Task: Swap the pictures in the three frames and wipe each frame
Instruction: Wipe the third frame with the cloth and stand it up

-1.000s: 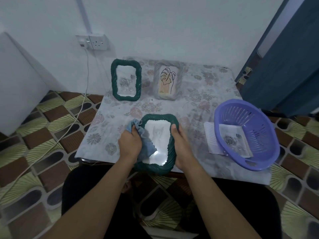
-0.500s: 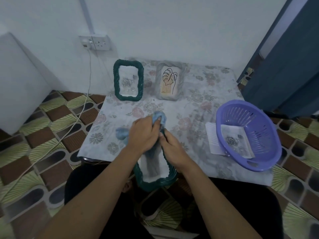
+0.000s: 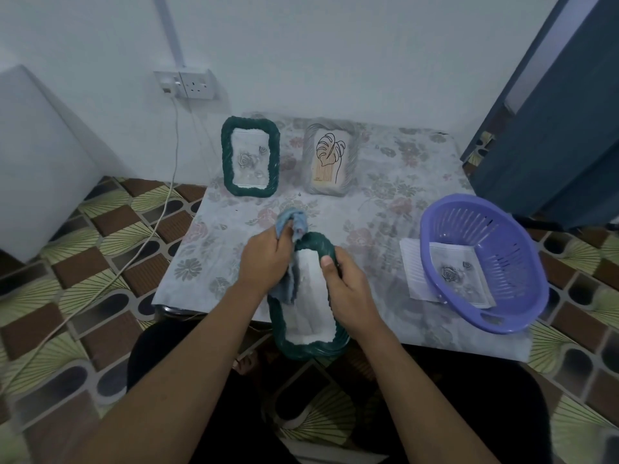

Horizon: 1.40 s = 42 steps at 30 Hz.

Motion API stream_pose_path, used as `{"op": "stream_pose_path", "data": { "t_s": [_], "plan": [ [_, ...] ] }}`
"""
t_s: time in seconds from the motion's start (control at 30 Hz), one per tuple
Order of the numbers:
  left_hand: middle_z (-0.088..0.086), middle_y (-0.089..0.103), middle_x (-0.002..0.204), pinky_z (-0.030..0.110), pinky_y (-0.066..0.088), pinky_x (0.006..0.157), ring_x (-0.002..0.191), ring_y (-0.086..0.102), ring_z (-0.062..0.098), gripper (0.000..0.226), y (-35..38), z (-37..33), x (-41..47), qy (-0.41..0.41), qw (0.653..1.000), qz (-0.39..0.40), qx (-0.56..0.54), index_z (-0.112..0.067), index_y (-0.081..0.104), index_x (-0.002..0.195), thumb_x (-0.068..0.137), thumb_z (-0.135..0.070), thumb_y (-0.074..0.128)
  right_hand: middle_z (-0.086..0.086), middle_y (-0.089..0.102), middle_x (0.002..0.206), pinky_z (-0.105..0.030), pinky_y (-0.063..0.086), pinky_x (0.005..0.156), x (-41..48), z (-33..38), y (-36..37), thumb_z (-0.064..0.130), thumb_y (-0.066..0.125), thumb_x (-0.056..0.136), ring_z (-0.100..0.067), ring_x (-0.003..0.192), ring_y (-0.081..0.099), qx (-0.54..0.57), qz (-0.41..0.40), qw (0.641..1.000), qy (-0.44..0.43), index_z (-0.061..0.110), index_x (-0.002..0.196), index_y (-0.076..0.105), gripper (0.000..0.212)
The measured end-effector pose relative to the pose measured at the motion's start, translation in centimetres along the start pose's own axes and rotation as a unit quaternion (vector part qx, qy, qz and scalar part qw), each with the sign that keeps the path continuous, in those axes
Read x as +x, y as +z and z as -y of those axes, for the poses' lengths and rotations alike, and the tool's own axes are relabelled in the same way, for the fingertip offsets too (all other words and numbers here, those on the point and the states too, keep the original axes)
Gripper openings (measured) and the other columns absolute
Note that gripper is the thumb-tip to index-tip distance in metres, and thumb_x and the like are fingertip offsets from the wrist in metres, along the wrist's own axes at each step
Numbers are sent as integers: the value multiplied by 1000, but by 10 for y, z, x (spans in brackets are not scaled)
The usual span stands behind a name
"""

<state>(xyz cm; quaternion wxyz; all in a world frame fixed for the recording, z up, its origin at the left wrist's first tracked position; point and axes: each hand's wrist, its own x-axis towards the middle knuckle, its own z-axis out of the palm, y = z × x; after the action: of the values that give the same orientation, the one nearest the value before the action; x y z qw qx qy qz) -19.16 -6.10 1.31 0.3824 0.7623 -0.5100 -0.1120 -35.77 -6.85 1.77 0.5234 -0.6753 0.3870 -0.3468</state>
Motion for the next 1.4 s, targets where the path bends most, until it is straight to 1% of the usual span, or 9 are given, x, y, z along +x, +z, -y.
{"op": "stream_pose_path", "data": {
  "t_s": [0.23, 0.33, 0.57, 0.63, 0.73, 0.83, 1.0, 1.13, 1.4],
  "plan": [
    [5, 56, 74, 20, 31, 51, 67, 56, 26, 30, 5, 9, -9, -58, 996, -32, -58, -1, 61, 116, 105, -18, 39, 18, 54, 76, -23, 45, 73, 2, -5, -4, 33, 43, 105, -2, 73, 50, -1, -13, 1000, -8, 25, 107, 61, 20],
    [11, 61, 93, 20, 30, 62, 85, 59, 28, 33, 10, 13, -21, -75, 992, -46, -85, 3, 56, 128, 105, -14, 40, 4, 53, 81, -23, 43, 73, 5, -4, -9, 31, 43, 105, -6, 74, 48, 31, -45, 998, 11, 13, 103, 59, 24],
    [2, 55, 64, 14, 34, 48, 53, 50, 10, 27, 23, 13, -48, -46, 996, -10, -75, -2, 61, 119, 104, -17, 44, -20, 62, 115, -30, 51, 88, 24, -5, -15, 28, 41, 106, -29, 98, 61, 117, -115, 985, 60, 25, 102, 62, 21],
    [2, 56, 63, 22, 36, 52, 52, 52, 11, 26, 24, 14, -50, -21, 997, -3, -70, -7, 64, 111, 103, -21, 44, -12, 67, 115, -40, 51, 96, 25, -13, -13, 31, 42, 105, -29, 106, 62, 138, -132, 979, 75, 27, 108, 65, 23],
    [-6, 49, 54, 24, 32, 52, 48, 46, 2, 31, 21, 18, -50, -52, 996, 37, -63, -12, 55, 73, 102, -19, 49, 5, 72, 111, -35, 50, 95, 23, -23, -10, 28, 43, 106, -19, 110, 64, 182, -167, 963, 105, 31, 109, 67, 24],
    [-6, 53, 55, 16, 36, 47, 46, 50, 0, 35, 11, 16, -43, -91, 984, 95, -116, -18, 52, 64, 99, -16, 55, 8, 72, 104, -27, 53, 86, 19, -25, -9, 22, 42, 106, -14, 101, 67, 220, -202, 945, 134, 28, 106, 66, 24],
    [6, 70, 79, 22, 55, 64, 71, 66, 13, 17, -3, 15, -29, -210, 876, 185, -394, -6, 67, 98, 95, 5, 53, 3, 71, 111, -32, 54, 90, 22, -28, -14, 27, 44, 106, -15, 103, 67, 252, -224, 923, 184, 21, 119, 64, 25],
    [11, 72, 97, 33, 57, 80, 85, 69, 22, 29, -11, 20, -21, -236, 821, 231, -466, -10, 67, 111, 93, 7, 51, -1, 71, 112, -31, 57, 82, 24, -29, -18, 27, 45, 105, -18, 100, 68, 282, -225, 911, 201, 14, 127, 62, 30],
    [-1, 71, 64, 21, 52, 53, 57, 65, 10, 20, -9, 15, -22, -233, 884, 146, -379, -8, 64, 79, 94, 2, 57, 1, 71, 106, -24, 56, 66, 24, -32, -21, 27, 45, 105, -12, 88, 68, 311, -208, 901, 221, 16, 127, 61, 29]
  ]
}}
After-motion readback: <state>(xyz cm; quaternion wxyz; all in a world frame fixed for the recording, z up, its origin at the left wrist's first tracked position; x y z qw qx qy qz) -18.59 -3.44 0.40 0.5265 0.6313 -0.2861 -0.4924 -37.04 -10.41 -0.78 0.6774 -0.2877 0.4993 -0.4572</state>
